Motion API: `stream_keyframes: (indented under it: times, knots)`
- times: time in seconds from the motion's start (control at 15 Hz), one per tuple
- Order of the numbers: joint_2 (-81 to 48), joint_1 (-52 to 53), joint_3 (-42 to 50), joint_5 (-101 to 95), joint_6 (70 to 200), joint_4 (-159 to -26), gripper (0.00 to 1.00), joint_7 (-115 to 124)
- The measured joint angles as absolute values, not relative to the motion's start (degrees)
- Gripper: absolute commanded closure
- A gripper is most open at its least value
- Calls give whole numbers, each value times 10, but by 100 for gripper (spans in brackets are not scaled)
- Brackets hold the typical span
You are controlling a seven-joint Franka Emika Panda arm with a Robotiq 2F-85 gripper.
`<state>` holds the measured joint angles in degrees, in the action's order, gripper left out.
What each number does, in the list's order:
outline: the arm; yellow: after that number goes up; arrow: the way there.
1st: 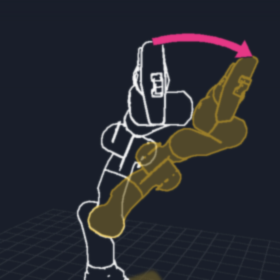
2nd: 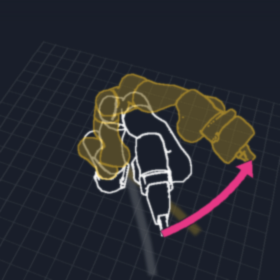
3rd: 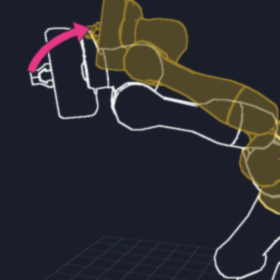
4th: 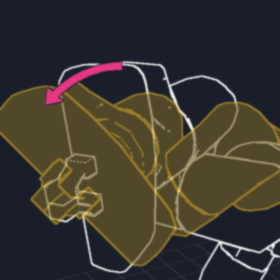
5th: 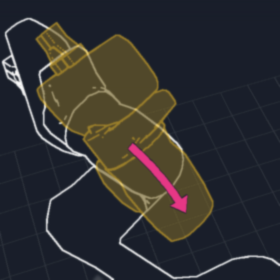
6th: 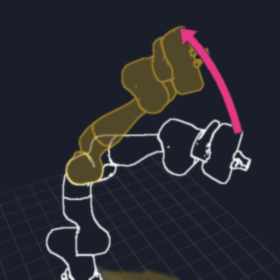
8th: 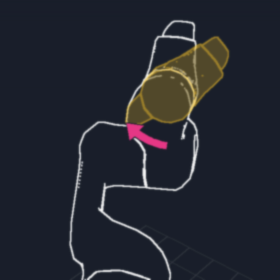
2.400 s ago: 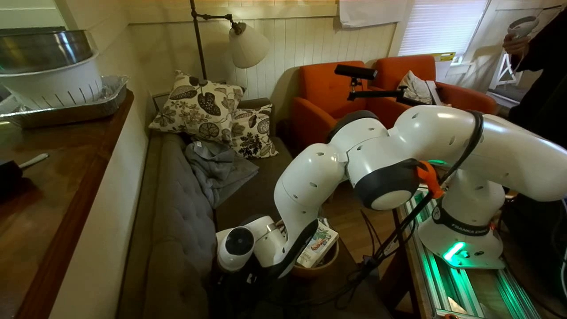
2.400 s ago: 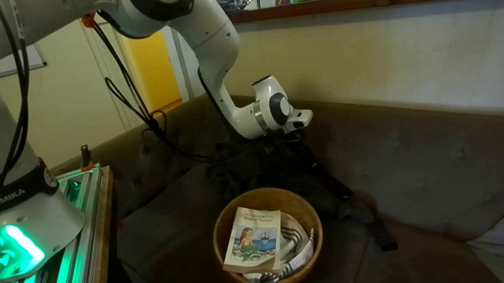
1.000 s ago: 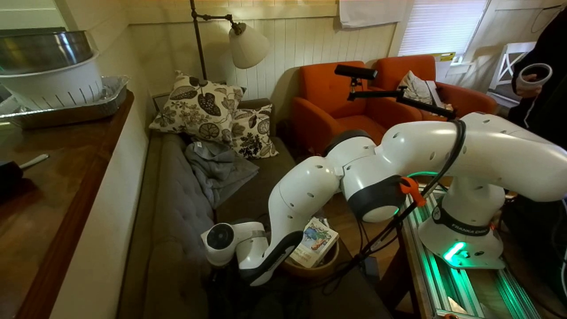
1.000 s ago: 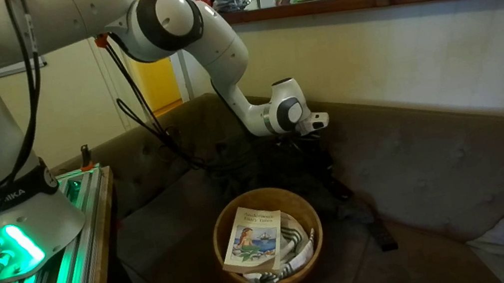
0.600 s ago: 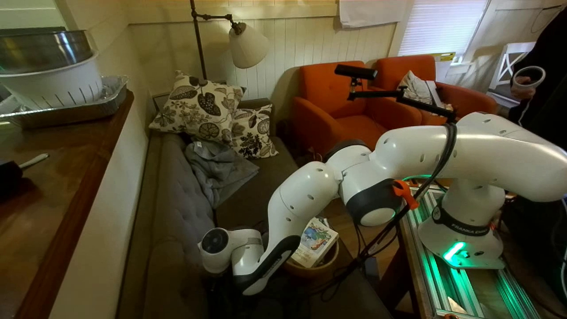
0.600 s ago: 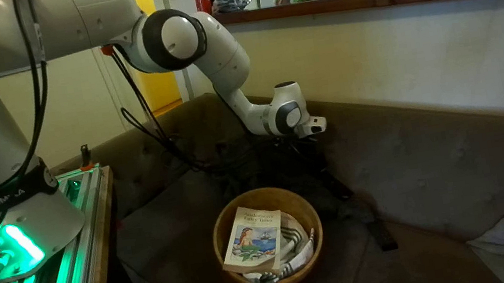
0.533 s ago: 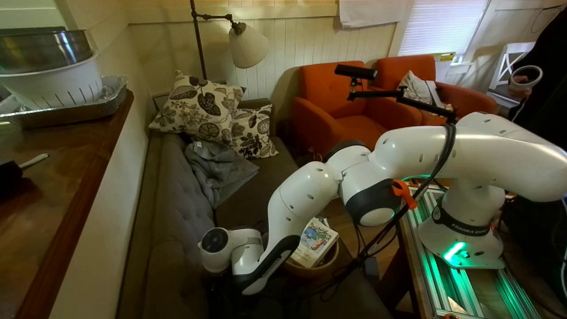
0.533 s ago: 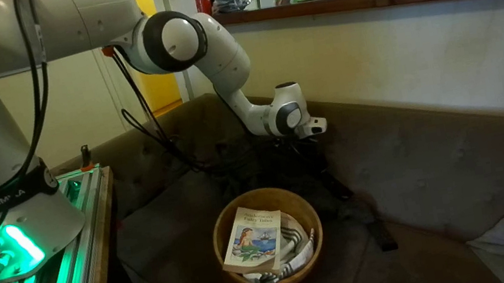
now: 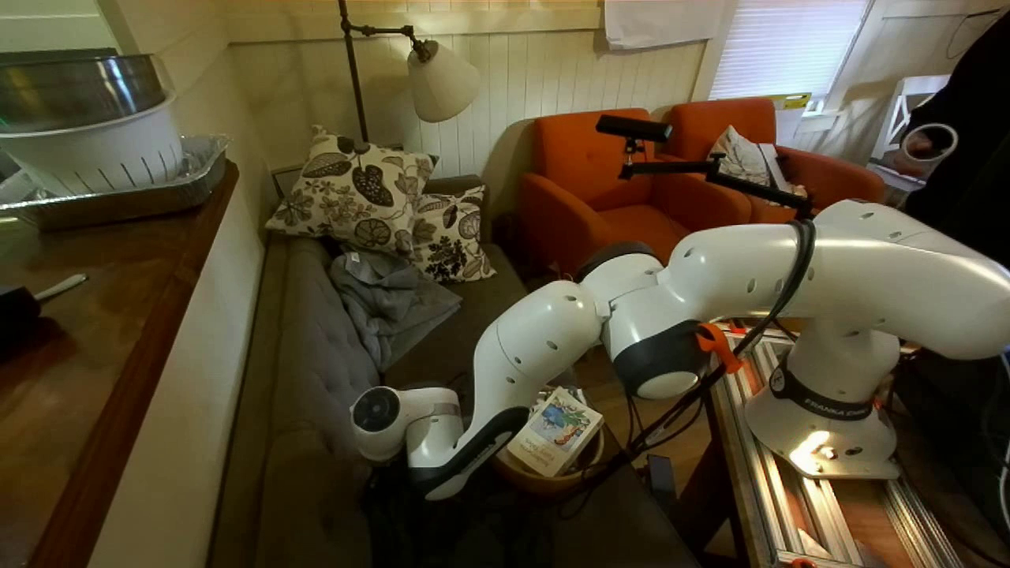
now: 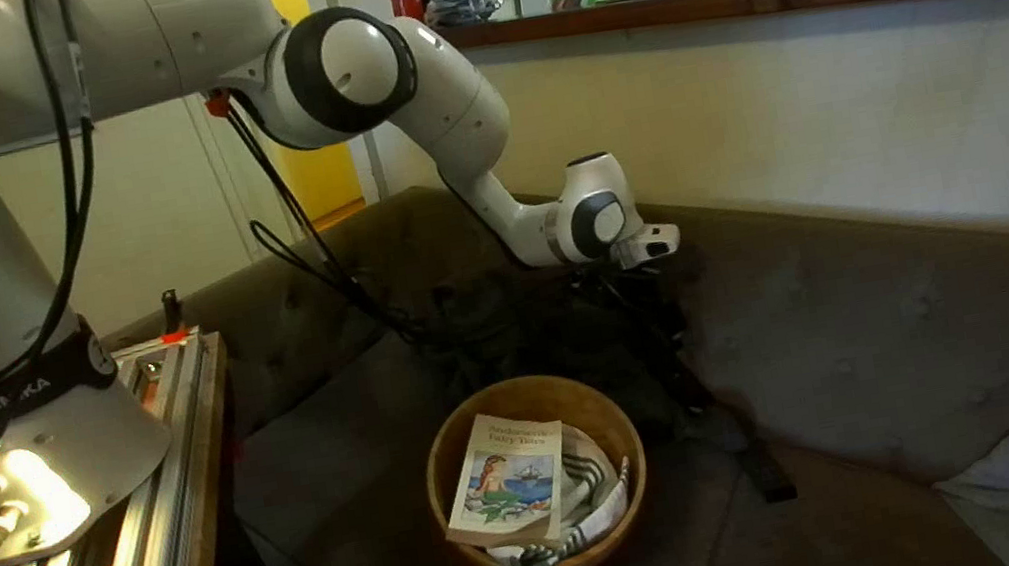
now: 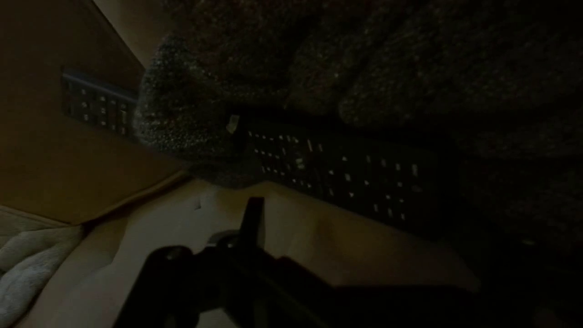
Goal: Unfold the blanket
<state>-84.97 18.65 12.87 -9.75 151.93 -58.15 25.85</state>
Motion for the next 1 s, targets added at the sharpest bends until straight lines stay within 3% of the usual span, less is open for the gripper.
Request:
stream_keyframes:
  times: [1.0]
  knots:
    - [-852, 230, 187, -119, 1476, -605, 0, 426]
